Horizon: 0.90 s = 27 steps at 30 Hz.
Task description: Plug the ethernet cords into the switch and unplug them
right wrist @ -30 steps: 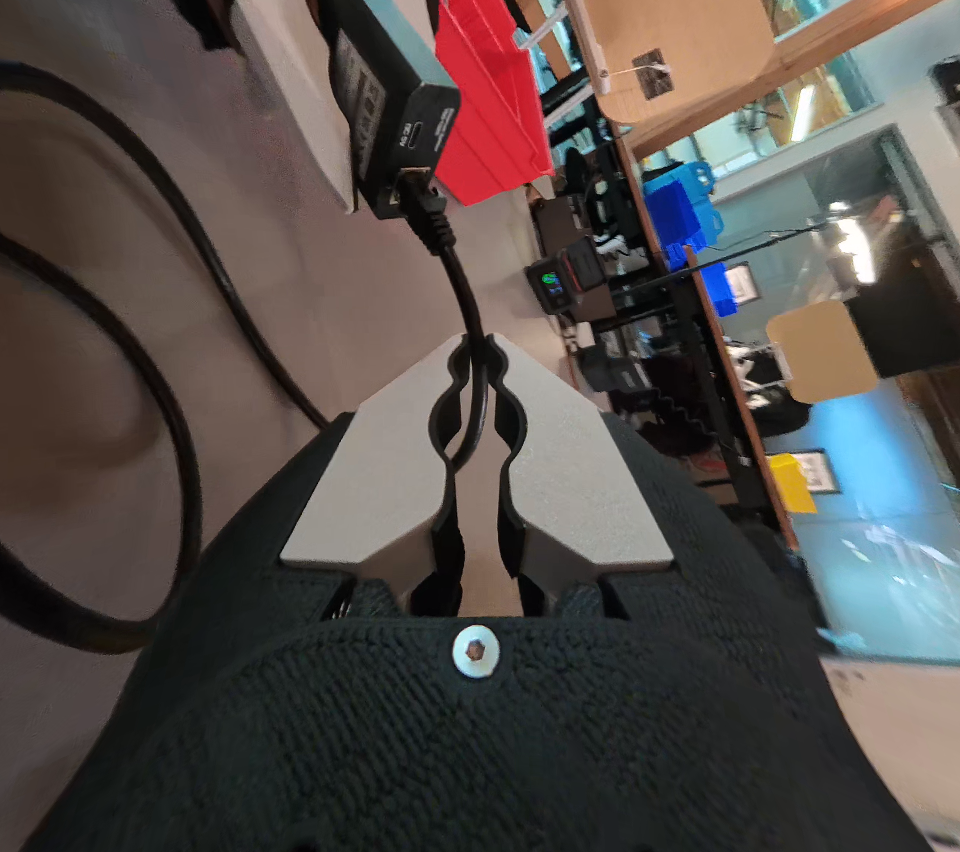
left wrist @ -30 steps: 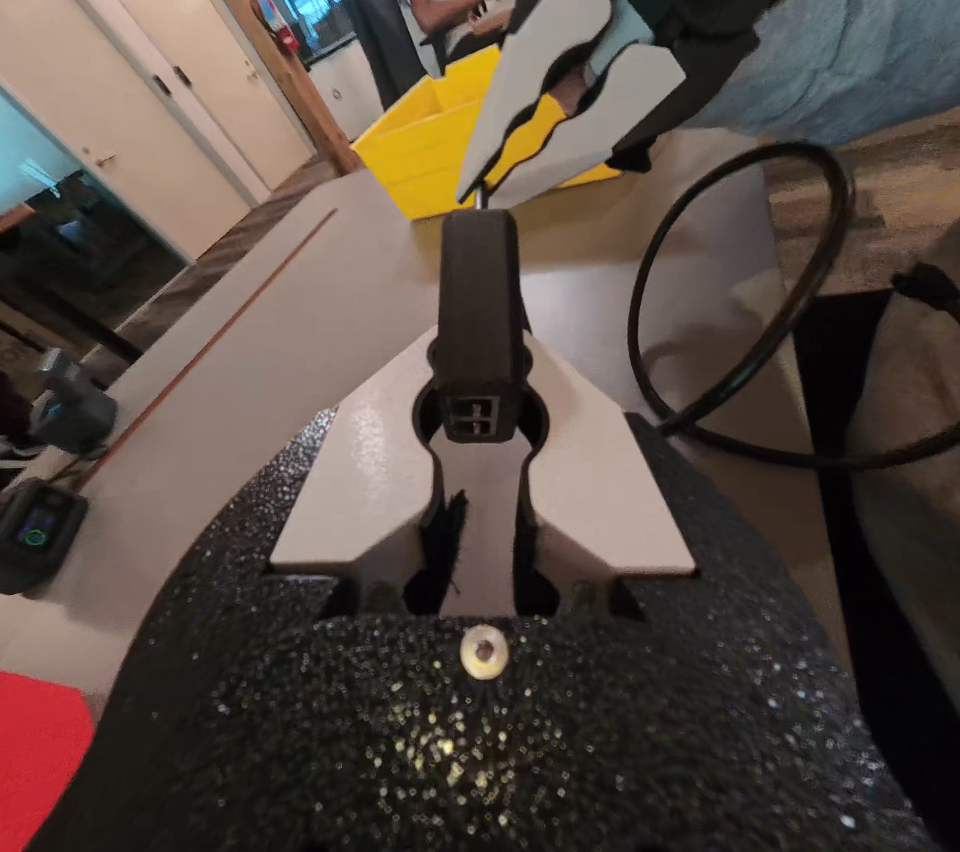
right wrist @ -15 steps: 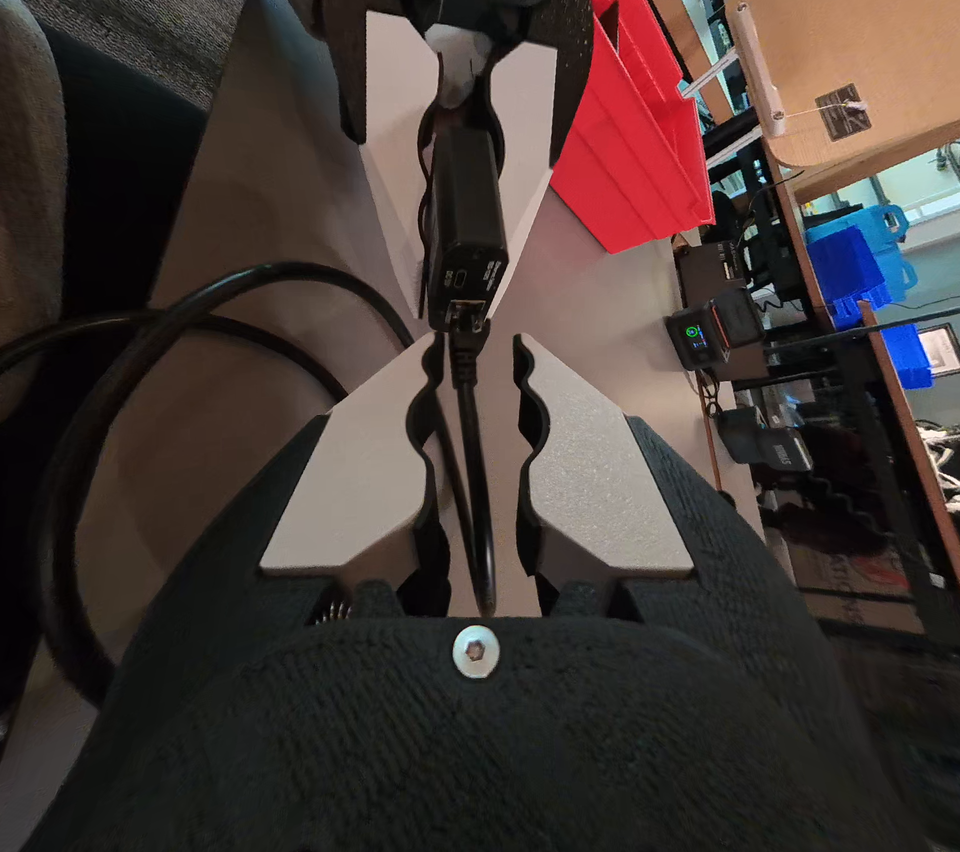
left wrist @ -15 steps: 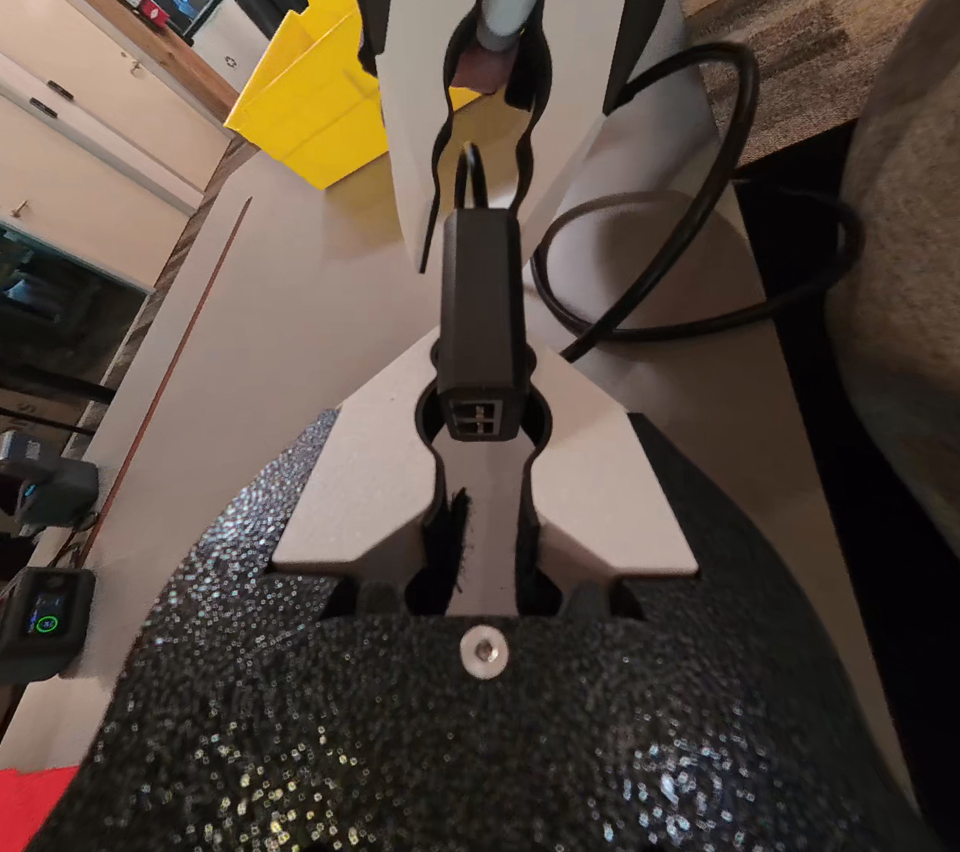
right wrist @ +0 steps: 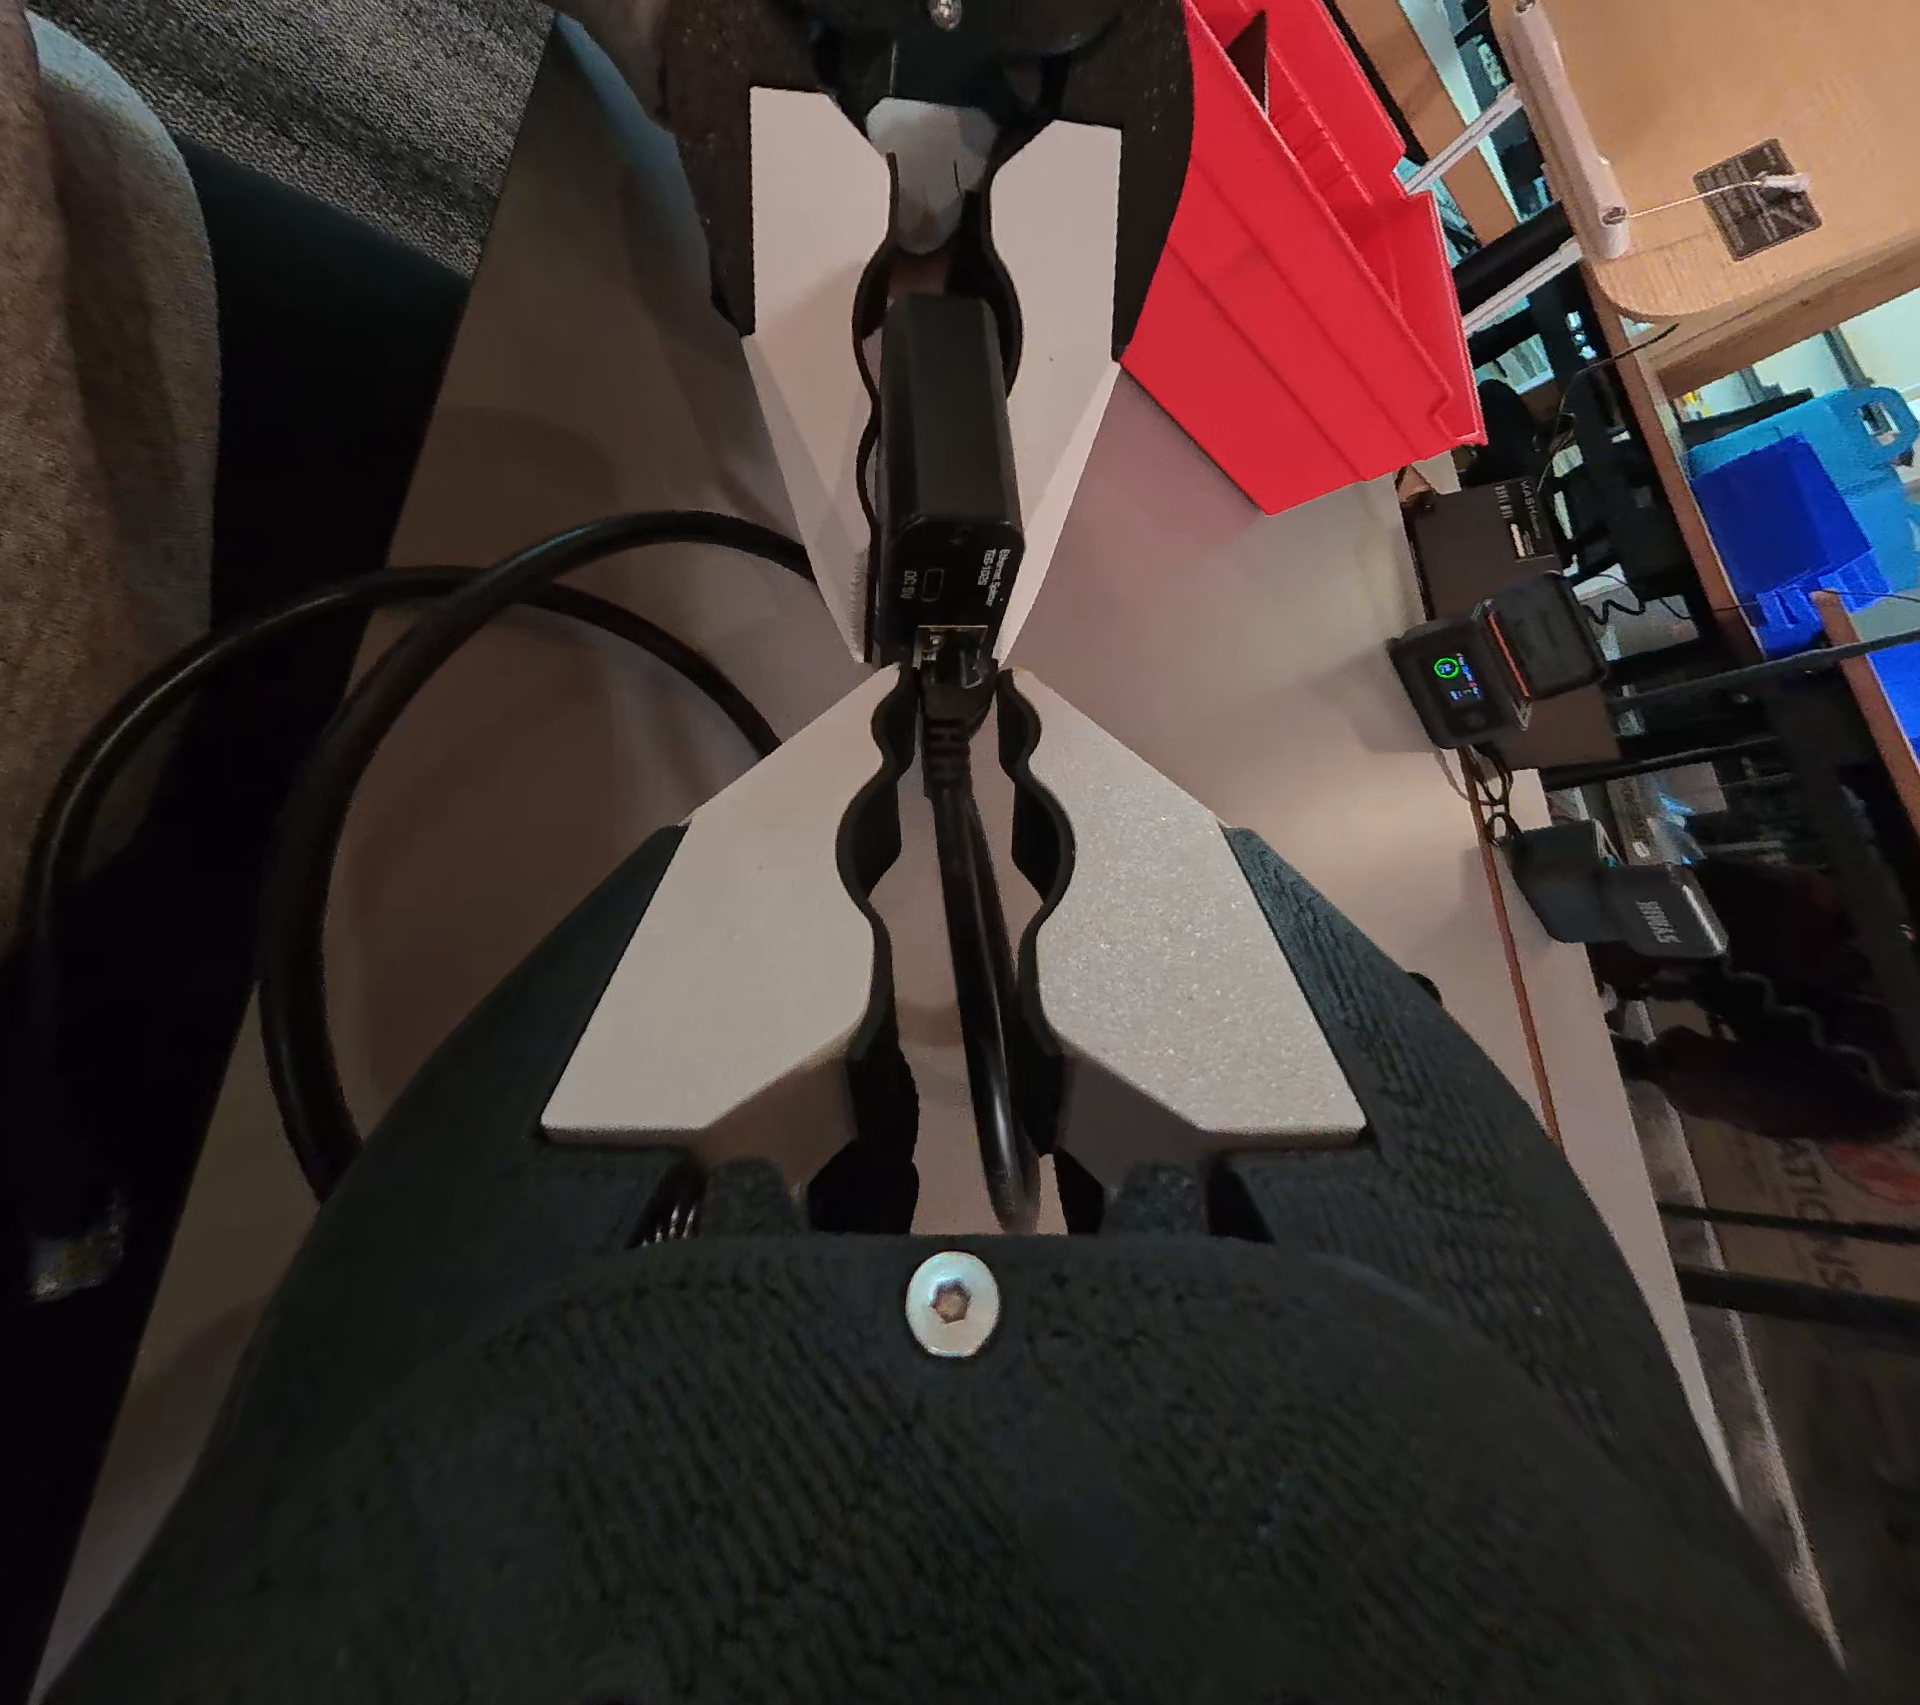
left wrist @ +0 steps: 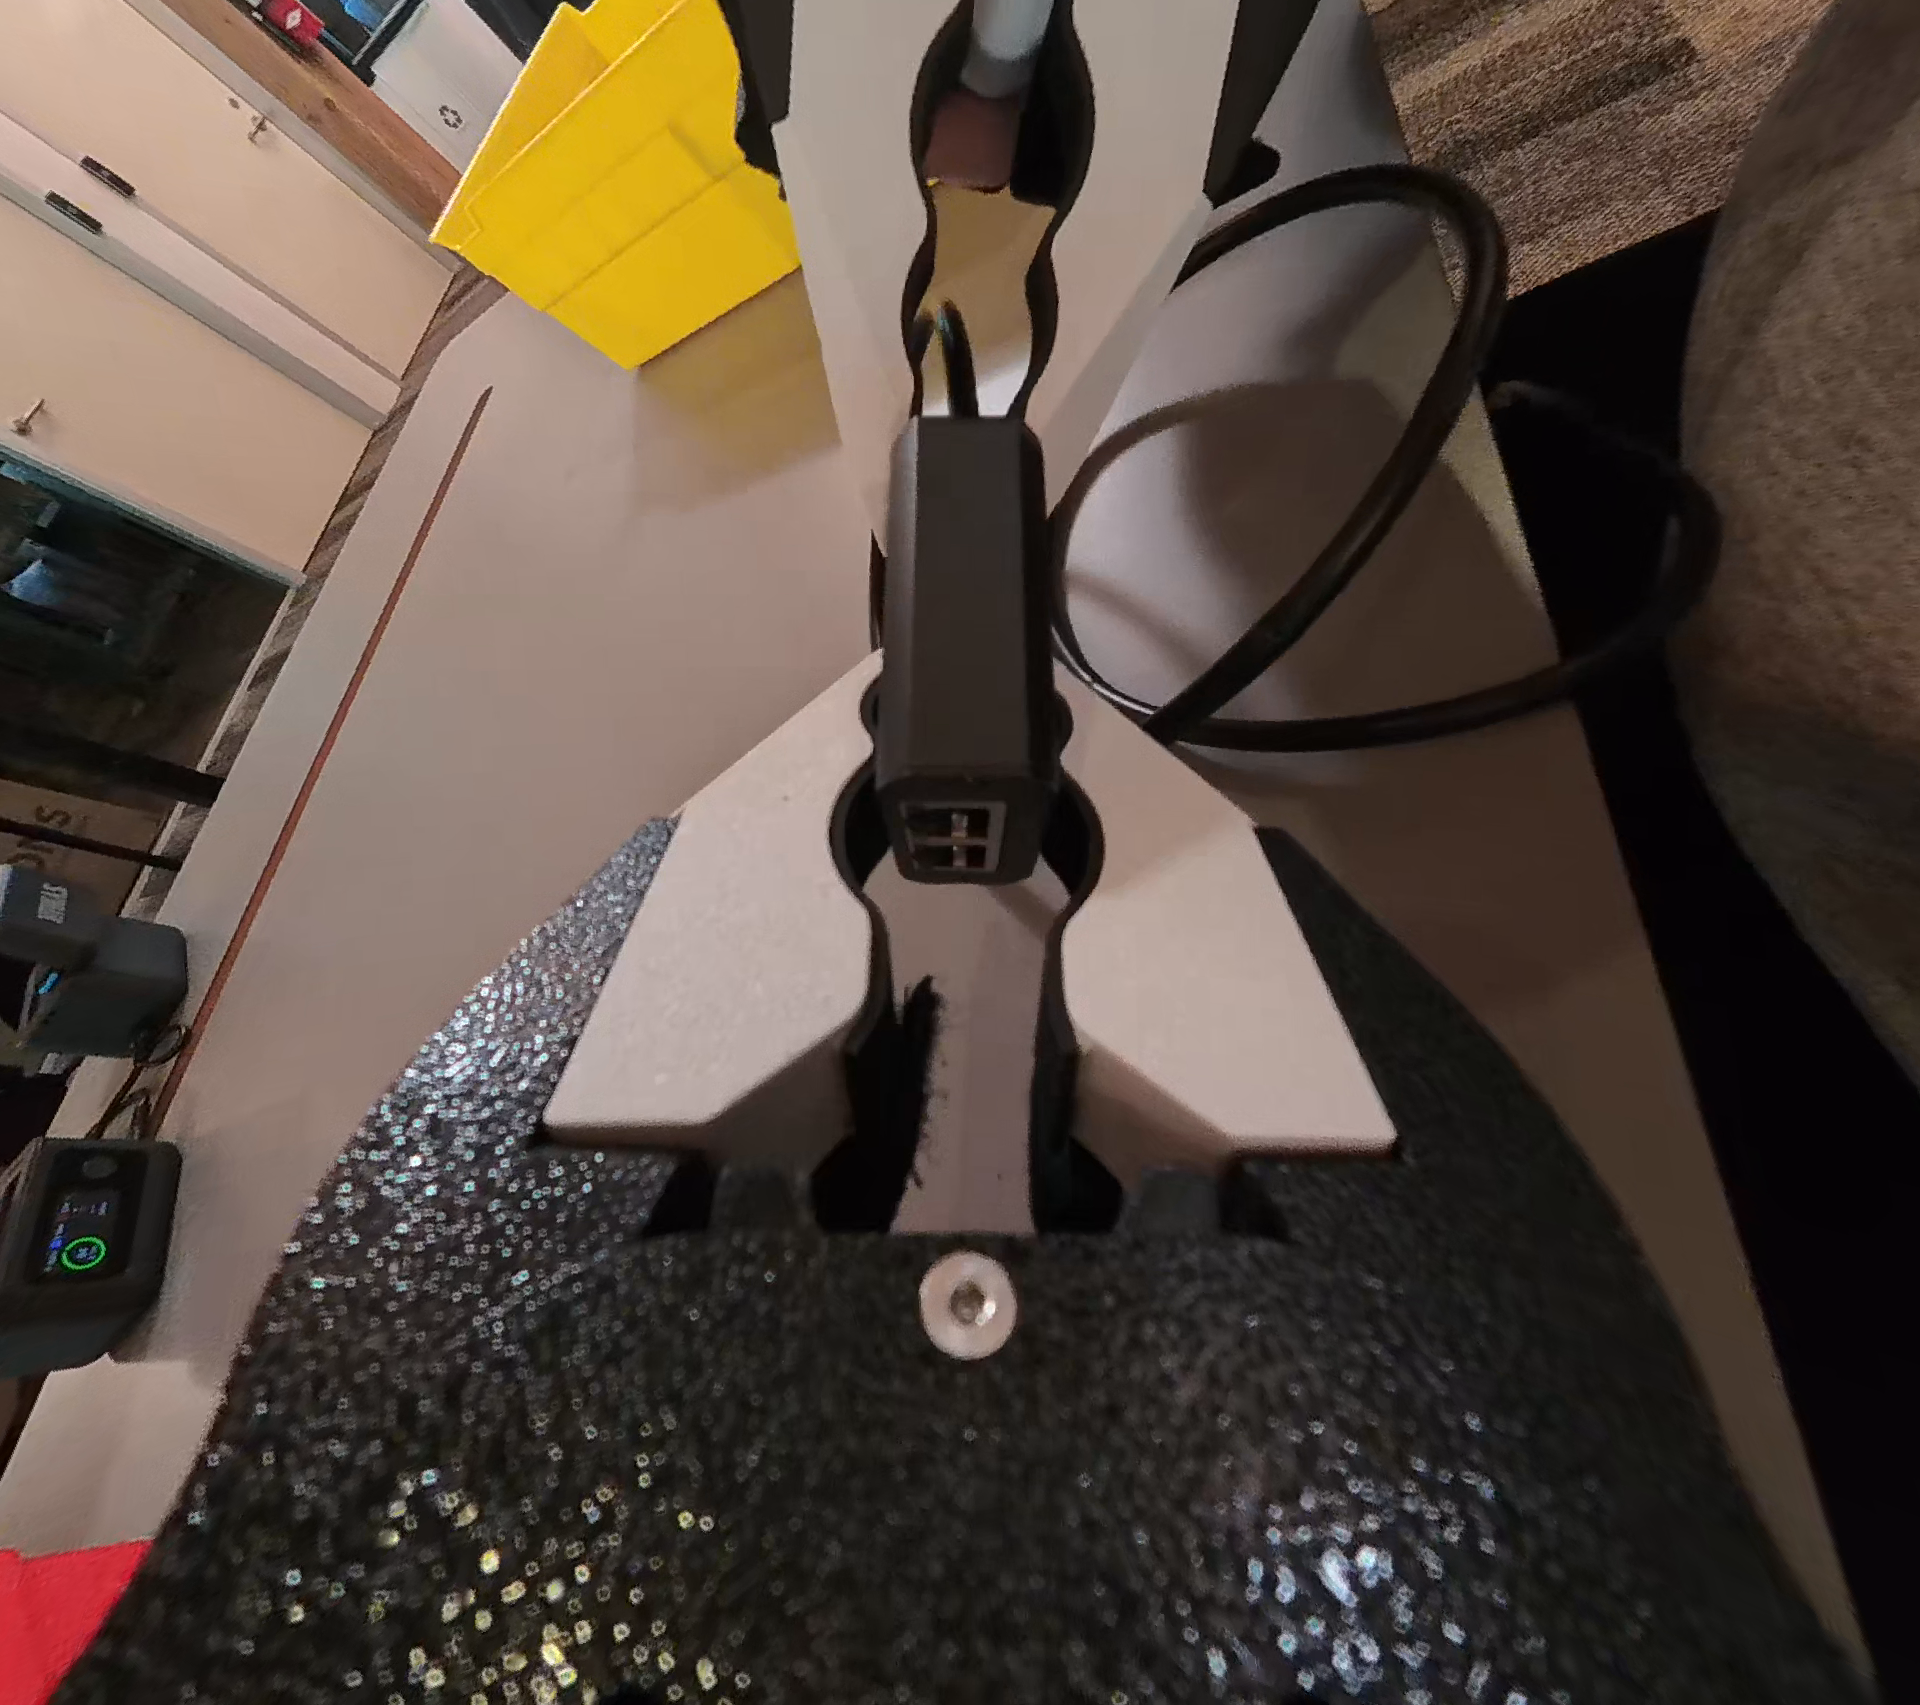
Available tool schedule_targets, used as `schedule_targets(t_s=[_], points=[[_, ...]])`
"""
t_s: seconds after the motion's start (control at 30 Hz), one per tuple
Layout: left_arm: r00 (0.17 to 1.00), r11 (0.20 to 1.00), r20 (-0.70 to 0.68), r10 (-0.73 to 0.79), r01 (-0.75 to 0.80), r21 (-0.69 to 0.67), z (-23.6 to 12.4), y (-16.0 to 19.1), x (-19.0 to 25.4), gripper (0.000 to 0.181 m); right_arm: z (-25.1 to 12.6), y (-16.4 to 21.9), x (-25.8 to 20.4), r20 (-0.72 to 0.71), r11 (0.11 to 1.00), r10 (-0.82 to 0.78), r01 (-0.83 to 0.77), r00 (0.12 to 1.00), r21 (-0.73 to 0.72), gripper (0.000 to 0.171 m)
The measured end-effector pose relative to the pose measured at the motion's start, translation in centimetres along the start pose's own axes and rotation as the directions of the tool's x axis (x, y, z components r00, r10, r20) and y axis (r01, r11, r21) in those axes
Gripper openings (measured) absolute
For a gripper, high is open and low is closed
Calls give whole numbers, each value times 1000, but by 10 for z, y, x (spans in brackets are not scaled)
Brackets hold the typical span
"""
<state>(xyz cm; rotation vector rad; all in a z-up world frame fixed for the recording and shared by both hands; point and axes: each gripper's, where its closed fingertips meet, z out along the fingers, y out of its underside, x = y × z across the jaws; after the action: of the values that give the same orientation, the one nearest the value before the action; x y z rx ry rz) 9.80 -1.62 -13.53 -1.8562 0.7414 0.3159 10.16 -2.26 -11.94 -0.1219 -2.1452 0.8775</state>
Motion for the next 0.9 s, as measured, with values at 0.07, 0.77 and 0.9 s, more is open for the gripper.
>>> schedule_targets(t_s=[0.07,0.77,0.9], points=[[1000,1000,0,-9,9,5,0,-1,0,21,0,-1,1,-3,1000,11,-11,1000,7,13],[918,888,-170,359,-391,-240,-3,1,21,22,-3,5,-33,177,738,-591,616,787,-276,9],[906,887,-225,359,-406,-218,-10,0,27,22,-3,0,-39,200,675,-654,682,730,-283,8]])
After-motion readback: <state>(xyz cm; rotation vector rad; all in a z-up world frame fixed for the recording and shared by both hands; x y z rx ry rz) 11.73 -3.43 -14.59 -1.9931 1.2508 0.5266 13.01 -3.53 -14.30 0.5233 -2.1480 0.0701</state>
